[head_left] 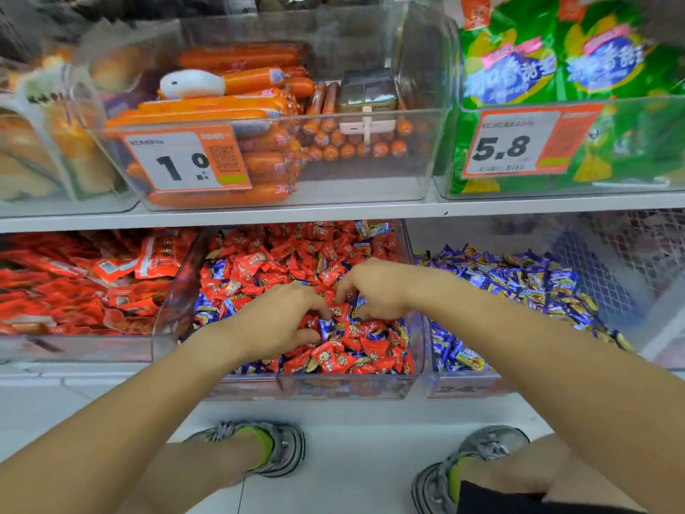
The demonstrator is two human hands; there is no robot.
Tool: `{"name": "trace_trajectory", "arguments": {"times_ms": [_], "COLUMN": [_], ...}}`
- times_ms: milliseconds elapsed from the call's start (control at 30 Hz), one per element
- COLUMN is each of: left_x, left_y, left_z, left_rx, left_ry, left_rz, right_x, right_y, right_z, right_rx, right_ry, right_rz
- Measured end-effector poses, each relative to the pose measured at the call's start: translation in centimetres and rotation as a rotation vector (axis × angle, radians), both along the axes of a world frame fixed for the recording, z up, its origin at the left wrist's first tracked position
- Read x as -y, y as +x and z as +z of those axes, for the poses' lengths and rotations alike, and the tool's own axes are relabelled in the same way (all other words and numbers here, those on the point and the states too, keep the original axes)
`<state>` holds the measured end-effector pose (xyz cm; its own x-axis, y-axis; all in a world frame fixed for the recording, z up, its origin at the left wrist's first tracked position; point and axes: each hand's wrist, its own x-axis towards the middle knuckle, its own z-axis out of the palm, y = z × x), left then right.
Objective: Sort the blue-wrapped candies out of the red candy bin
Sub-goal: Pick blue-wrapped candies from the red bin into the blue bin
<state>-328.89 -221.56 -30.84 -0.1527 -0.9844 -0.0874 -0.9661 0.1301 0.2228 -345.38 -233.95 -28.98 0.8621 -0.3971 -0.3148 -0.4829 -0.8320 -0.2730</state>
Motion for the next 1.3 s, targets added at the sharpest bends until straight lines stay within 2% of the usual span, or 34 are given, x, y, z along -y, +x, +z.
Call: {"name": "trace_trajectory", "arguments": {"times_ms": [200,333,433,533,667,800,867,967,1033,1200,1300], "left_x": [-0.5,-0.2,0.2,-0.1,-1.2,-0.9,-0.1,1.6,3.0,5.7,6.8], "left_y": [-0.5,-1.1,-1.1,-0.6,-1.0,-2.9,-3.3,-3.6,-4.1,-5.5,-4.9], "left_z": [0.3,-0.3,-0.4,-0.8,-0.5,0.5,0.2,-0.5,-0.8,-1.9,-2.1], "left_rx": [-0.011,0.185,0.163,-0.014,-0.339,-0.756,-0.821,-0.685,-0.475,0.019,0.057], "left_ry": [-0.14,-0.091,-0.1,-0.165,-0.355,-0.262,-0.206,-0.063,-0.04,0.054,0.056], "left_rz": [-0.047,-0.107,-0.069,0.0,0.078,0.228,0.269,0.287,0.218,0.077,0.076], "right_x": [-0.6,-1.2,-1.1,-0.5,0.9,2.5,2.5,2.2,2.5,2.7,1.7], "right_y": [1.8,2.3,2.2,1.5,-0.1,-1.4,-2.0,-2.3,-2.3,-2.4,-2.2], "right_z": [-2.1,-2.6,-2.3,-1.6,1.1,2.4,2.5,2.4,2.2,1.7,1.2], "right_rx": [-0.045,-0.029,-0.062,-0.062,0.005,0.057,0.082,0.119,0.123,-0.041,-0.141], "right_ry": [0.001,-0.111,-0.142,-0.174,-0.182,-0.247,-0.224,-0.211,-0.248,-0.308,-0.437], "right_rz": [-0.111,-0.099,-0.099,-0.097,-0.081,-0.132,-0.143,-0.129,-0.098,-0.08,-0.014]}}
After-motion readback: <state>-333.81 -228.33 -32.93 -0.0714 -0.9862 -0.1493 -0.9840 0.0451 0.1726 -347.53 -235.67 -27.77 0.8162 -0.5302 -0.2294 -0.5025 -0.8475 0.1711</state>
